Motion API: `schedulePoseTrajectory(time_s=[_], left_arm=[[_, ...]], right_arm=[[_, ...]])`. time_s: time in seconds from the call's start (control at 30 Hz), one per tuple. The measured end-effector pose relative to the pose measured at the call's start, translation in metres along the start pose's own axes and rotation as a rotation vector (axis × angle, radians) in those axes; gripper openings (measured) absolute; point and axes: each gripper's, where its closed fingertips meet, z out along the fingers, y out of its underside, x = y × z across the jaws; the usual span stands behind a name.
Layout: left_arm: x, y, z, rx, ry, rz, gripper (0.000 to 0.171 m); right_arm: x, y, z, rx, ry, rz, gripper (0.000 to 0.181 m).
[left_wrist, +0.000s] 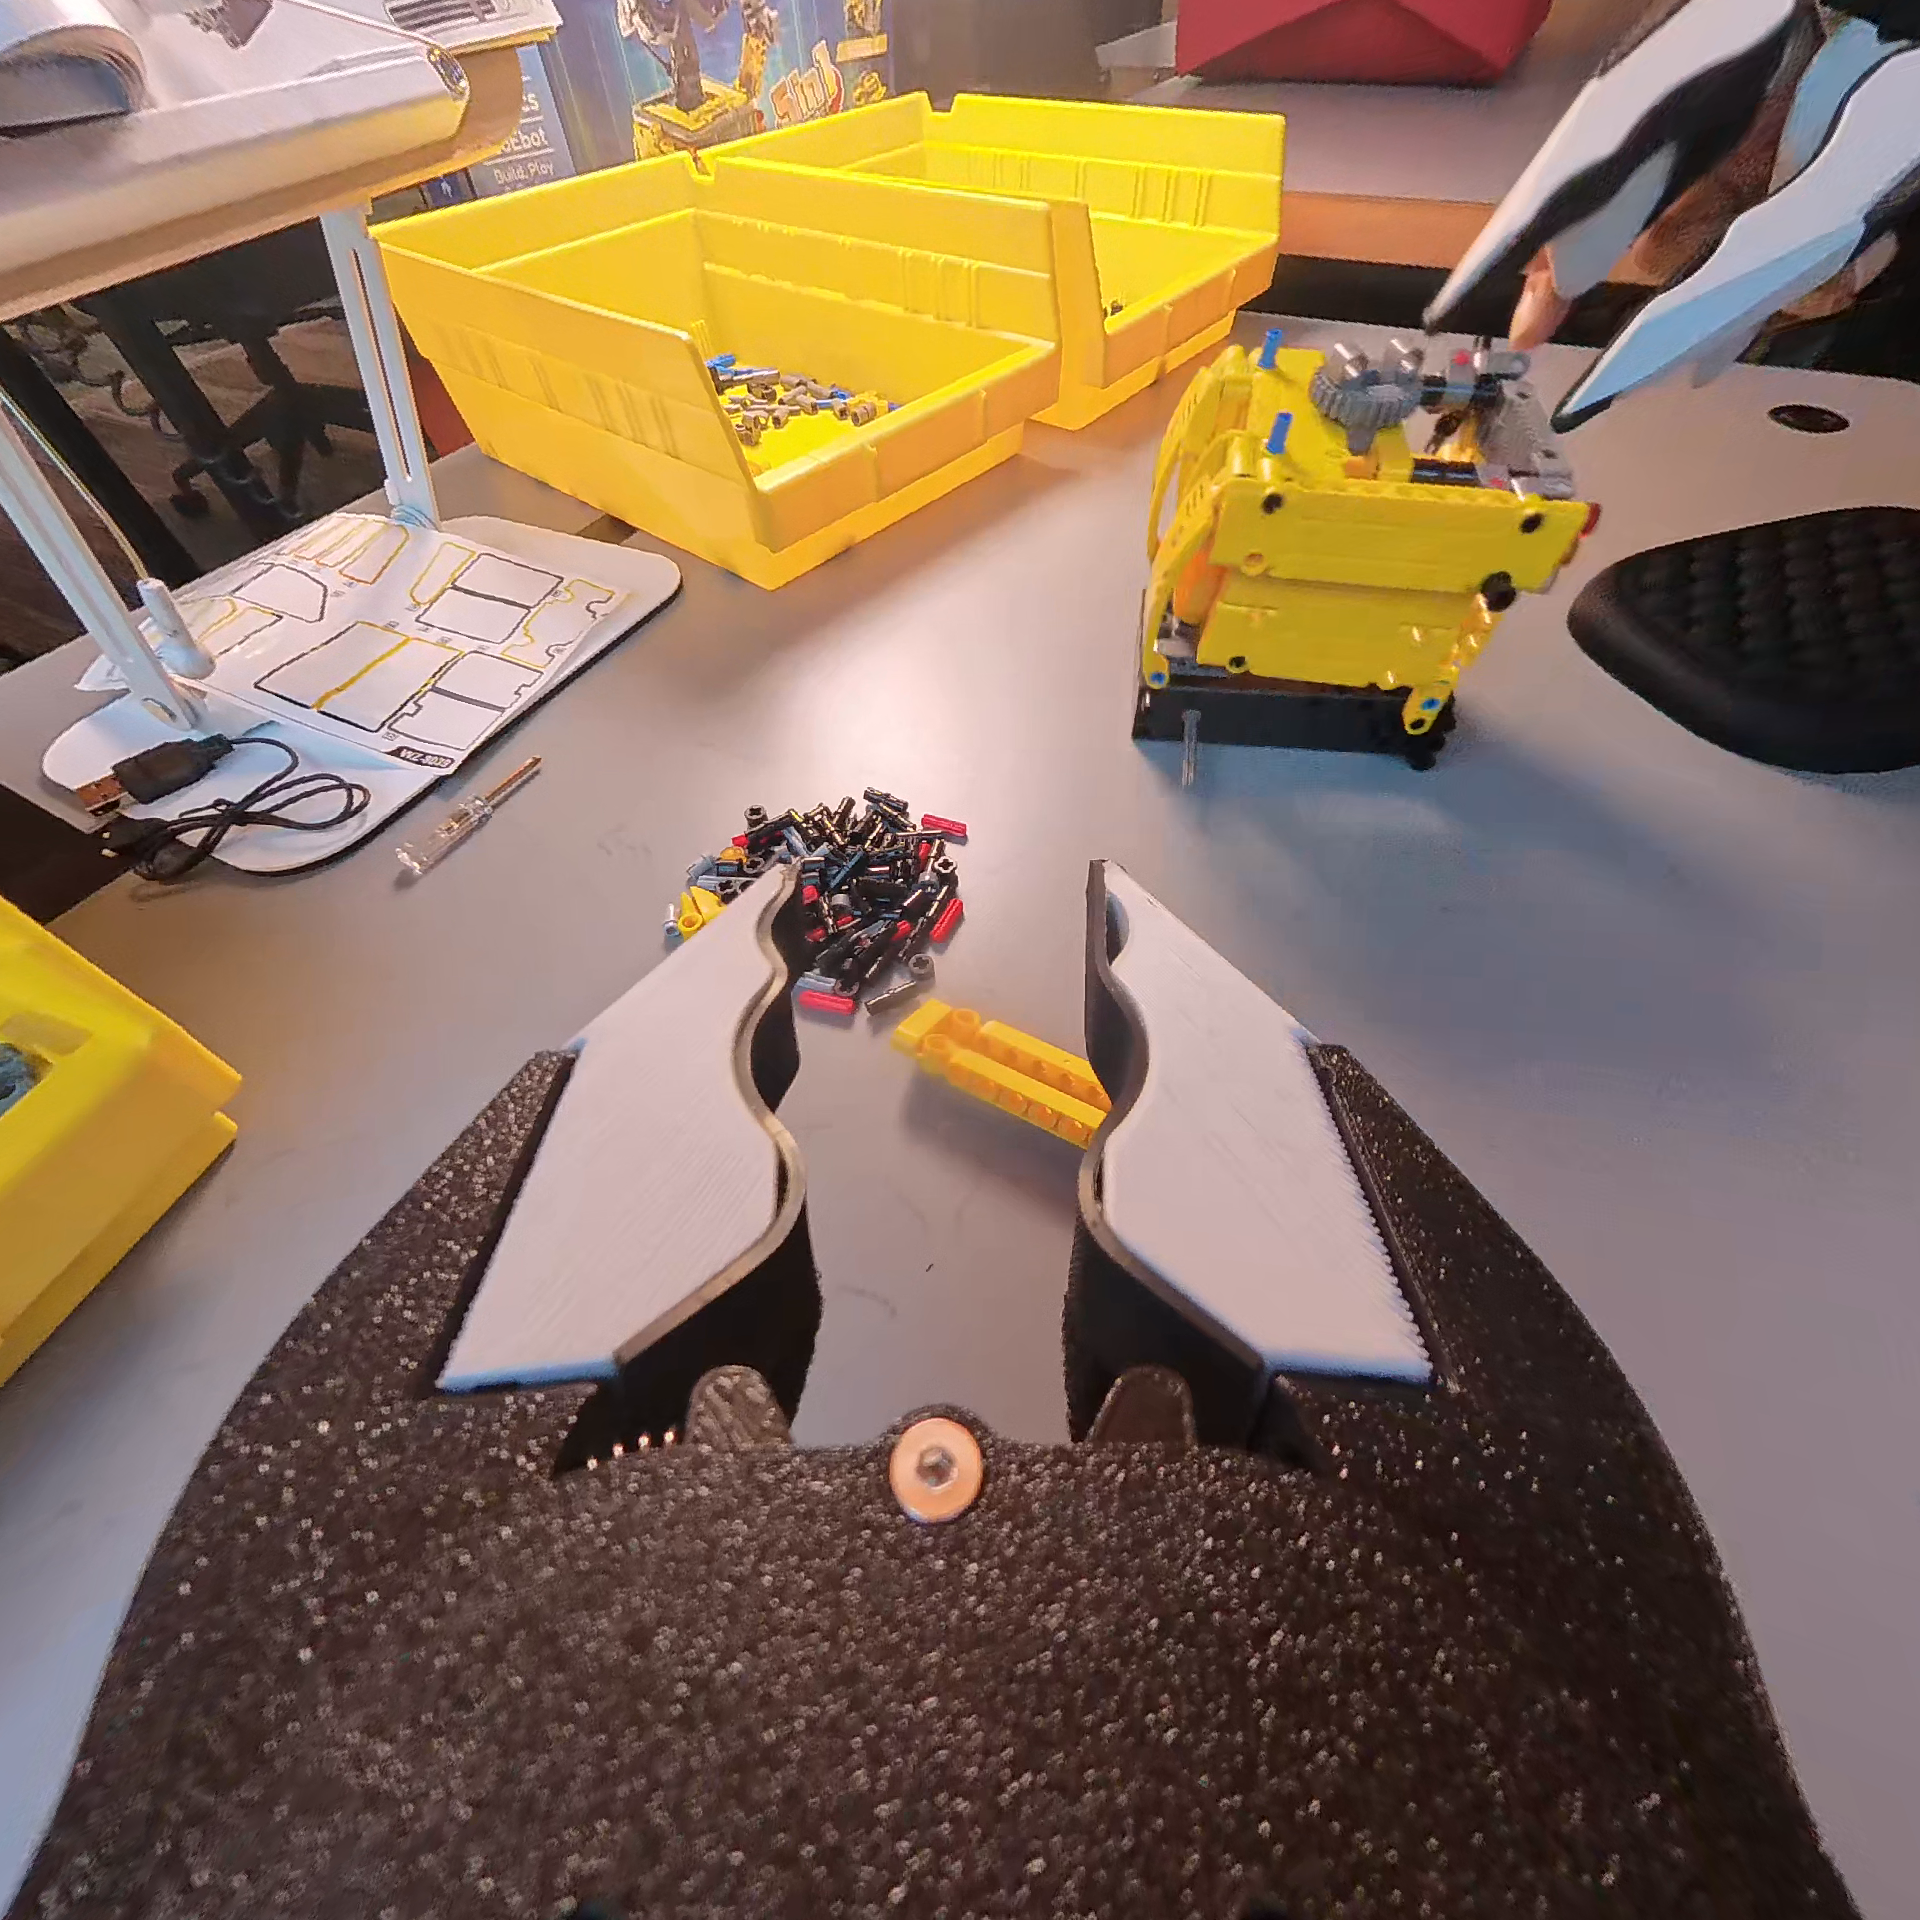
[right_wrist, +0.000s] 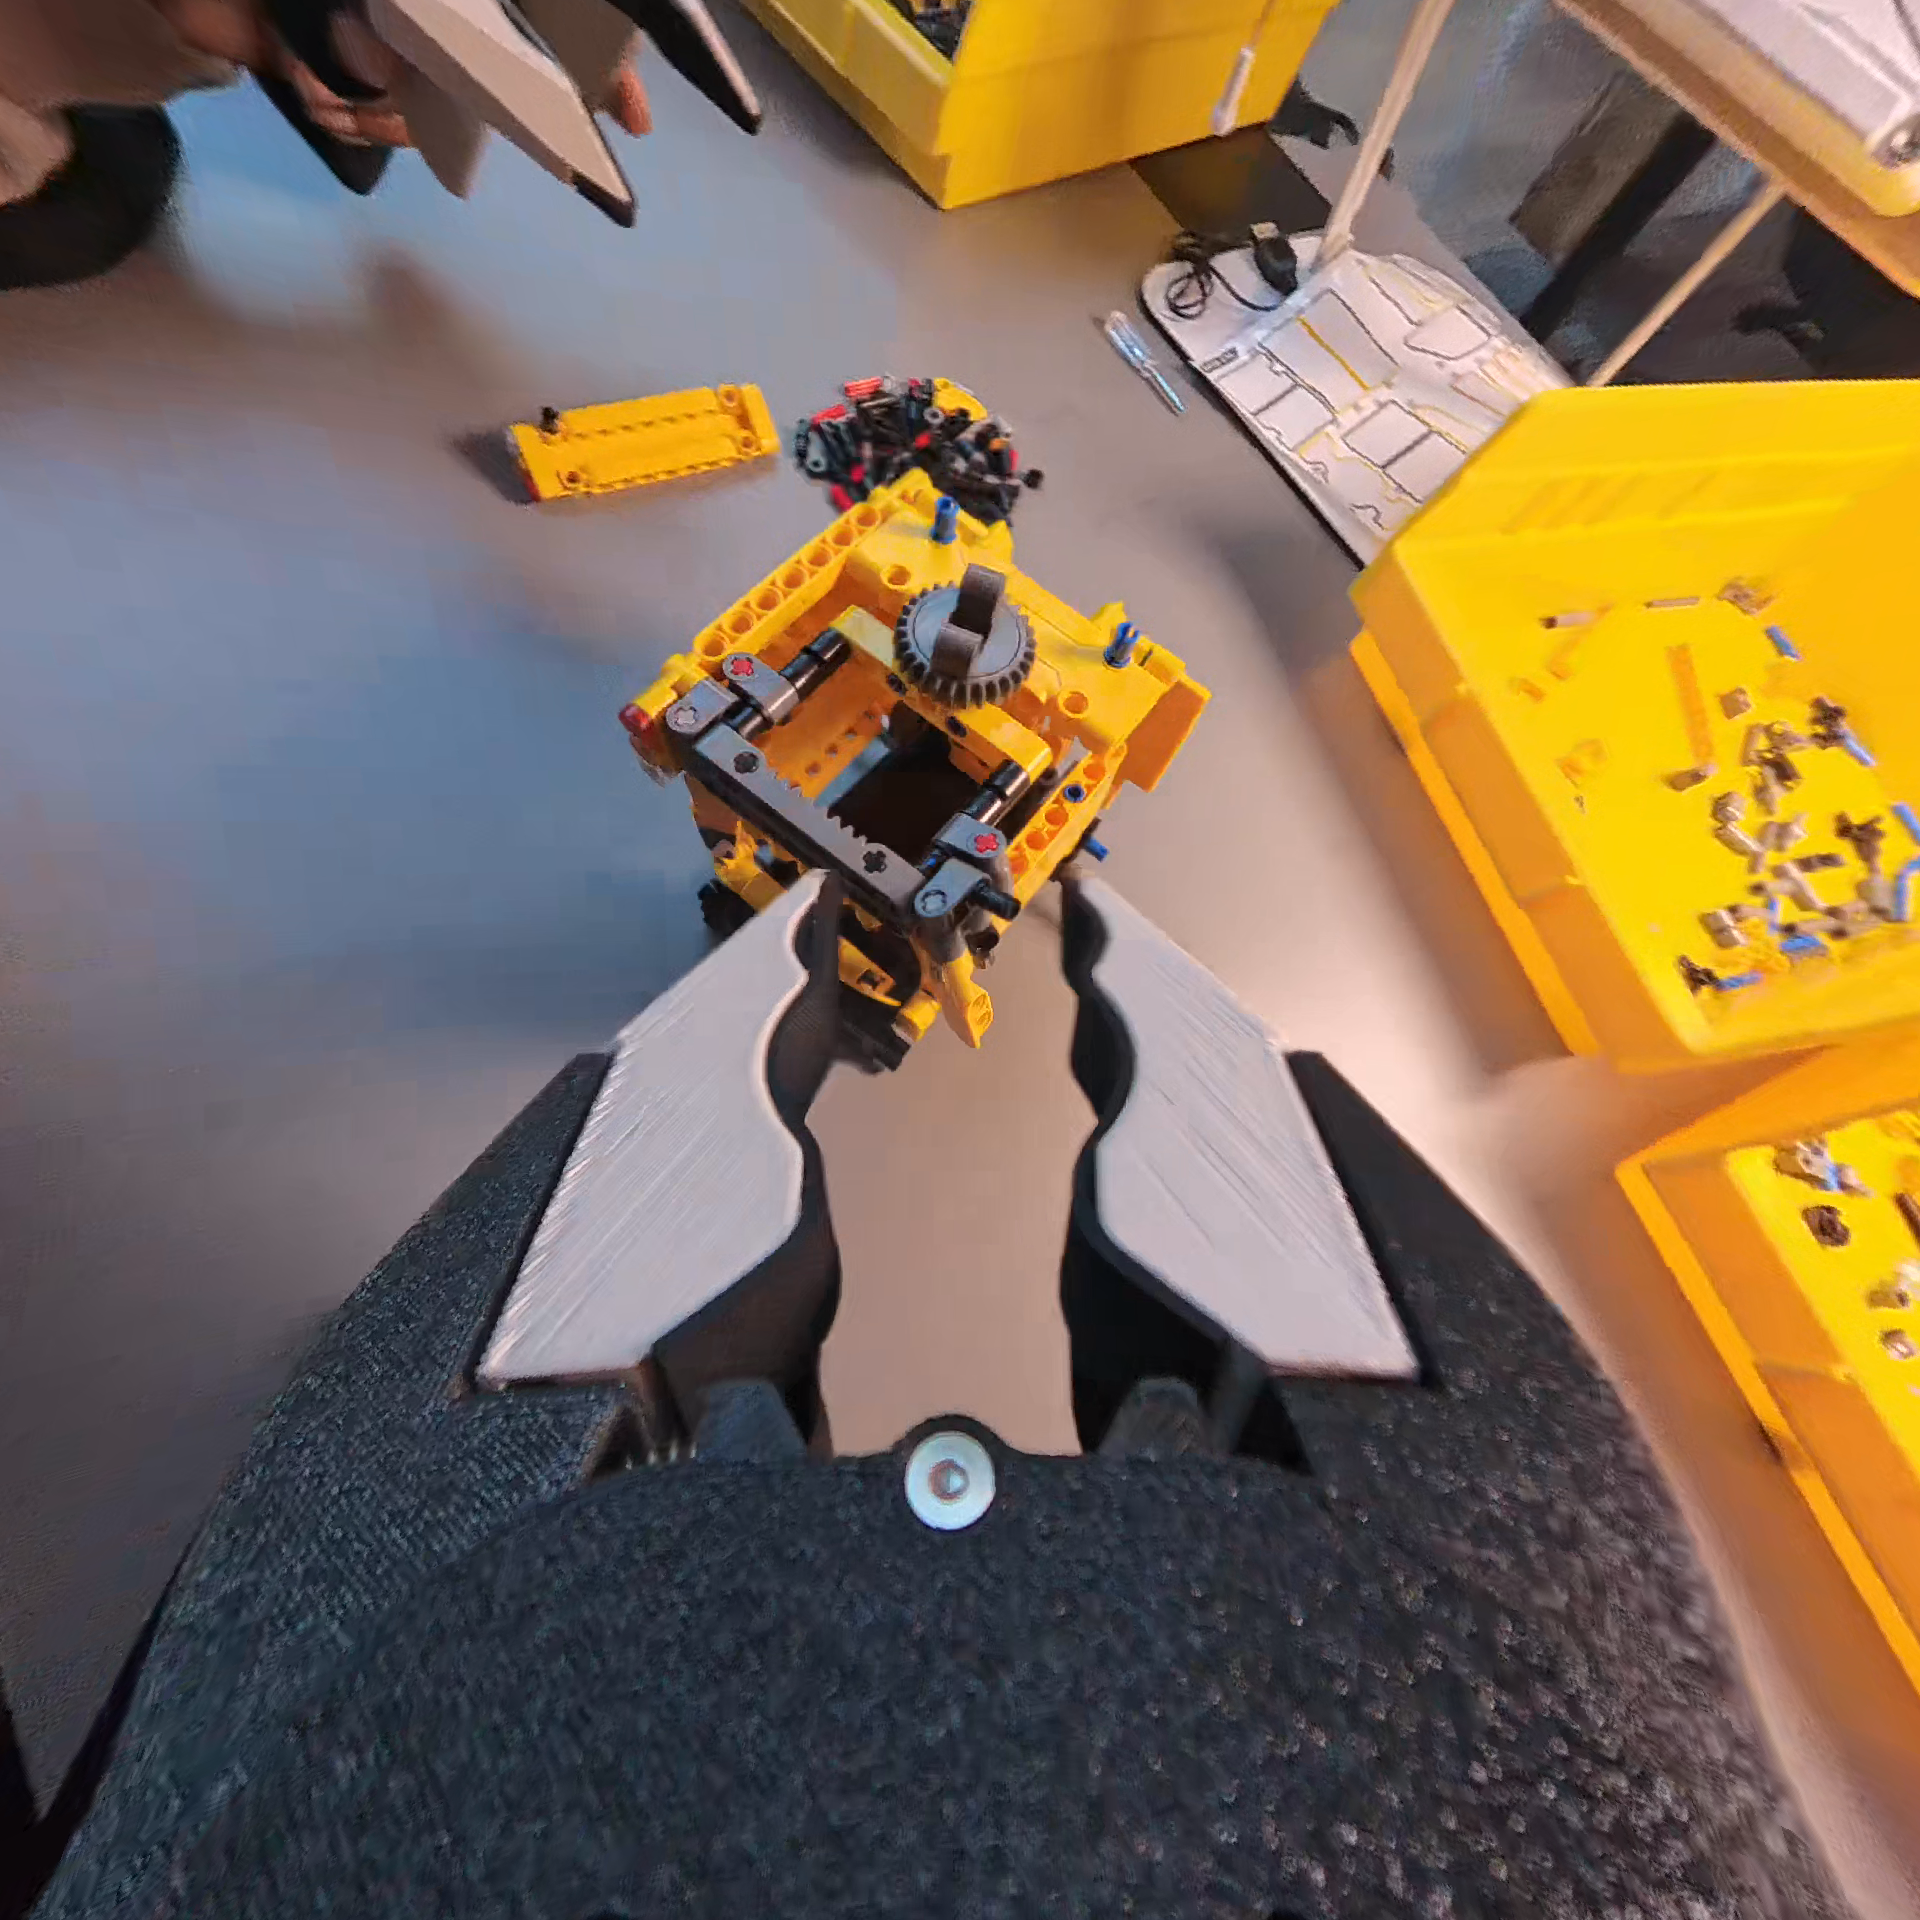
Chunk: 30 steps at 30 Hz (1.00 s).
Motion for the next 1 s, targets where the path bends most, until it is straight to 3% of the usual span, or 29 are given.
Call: schedulePoseTrajectory(time_s=[0.1,0.2,0.3,0.37,0.57,0.73,0.87,1.0], left_arm=[[-0.001,0.002,0.001,-0.002,0.001,-0.009,0.053],[-0.001,0.005,0.002,-0.009,0.009,-0.023,0.054],[0.001,0.006,0.003,-0.018,0.022,-0.033,0.055],[0.001,0.007,0.002,-0.025,0.020,-0.025,0.055],[0.005,0.019,0.001,-0.106,0.068,-0.060,0.057],[0.007,0.049,0.006,-0.277,0.063,-0.113,0.051],[0.011,0.062,0.012,-0.337,0.080,-0.221,0.050],[0.019,0.068,0.019,-0.375,0.094,-0.236,0.037]], right_arm=[[0.011,-0.004,-0.004,-0.012,0.019,0.097,0.100],[-0.002,-0.014,0.010,-0.035,0.030,0.203,0.121],[0.003,0.000,0.039,-0.119,0.171,0.196,0.107],[0.007,0.007,0.046,-0.102,0.153,0.246,0.099],[0.035,0.039,0.009,-0.133,0.082,0.149,0.095],[0.080,0.061,-0.018,-0.168,0.245,0.145,0.098],[0.095,0.023,-0.040,-0.048,0.382,0.115,0.106],[0.051,-0.050,-0.028,0.148,0.285,0.020,0.089]])
